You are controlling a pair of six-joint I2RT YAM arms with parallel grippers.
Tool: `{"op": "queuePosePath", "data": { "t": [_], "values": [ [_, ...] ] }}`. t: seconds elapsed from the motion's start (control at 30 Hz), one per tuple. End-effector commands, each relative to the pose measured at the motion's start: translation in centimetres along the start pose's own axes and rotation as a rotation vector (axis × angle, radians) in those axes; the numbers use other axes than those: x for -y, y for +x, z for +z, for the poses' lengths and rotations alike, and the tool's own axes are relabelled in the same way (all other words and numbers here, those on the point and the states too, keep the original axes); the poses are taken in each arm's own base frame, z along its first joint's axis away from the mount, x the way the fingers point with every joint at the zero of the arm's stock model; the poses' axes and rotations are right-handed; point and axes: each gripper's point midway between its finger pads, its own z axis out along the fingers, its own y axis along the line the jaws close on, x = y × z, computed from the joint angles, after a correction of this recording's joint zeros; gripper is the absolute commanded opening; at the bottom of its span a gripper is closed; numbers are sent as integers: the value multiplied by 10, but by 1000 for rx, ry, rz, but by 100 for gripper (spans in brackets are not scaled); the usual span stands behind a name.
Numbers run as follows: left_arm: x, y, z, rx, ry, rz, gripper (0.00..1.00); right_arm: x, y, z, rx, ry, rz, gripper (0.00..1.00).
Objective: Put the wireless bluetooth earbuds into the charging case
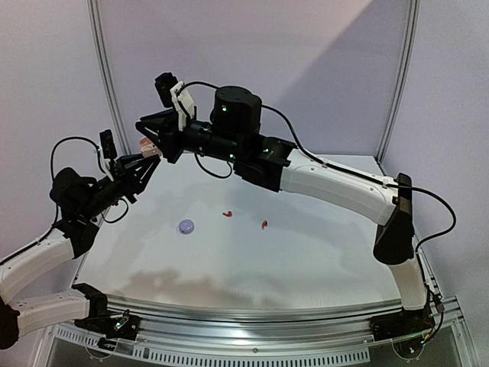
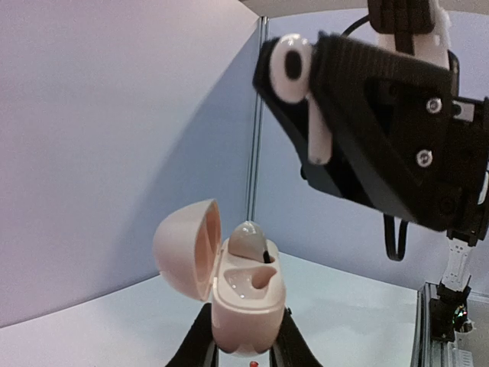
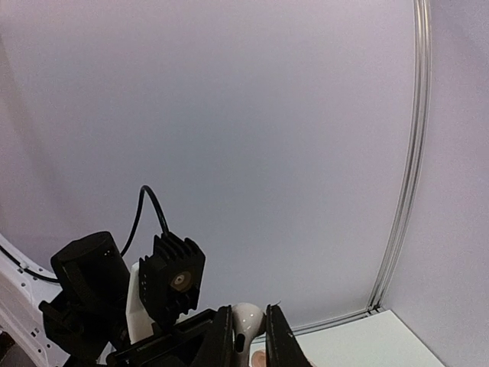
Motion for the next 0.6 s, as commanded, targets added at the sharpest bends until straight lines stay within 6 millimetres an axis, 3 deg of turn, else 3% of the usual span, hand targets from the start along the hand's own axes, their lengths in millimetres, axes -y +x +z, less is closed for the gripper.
{"op": "queuePosePath", "data": {
  "t": [0.0,0.2,0.57],
  "values": [
    [10,-18,3,43,37,19,0,-9,24,8,-46,-45,-70,0],
    [10,-13,3,23,43,19,0,-9,36,8,-98,-46,-112,0],
    [9,-15,2,28,41,45,0,-7,42,2,-124,-30,-102,0]
  ]
}}
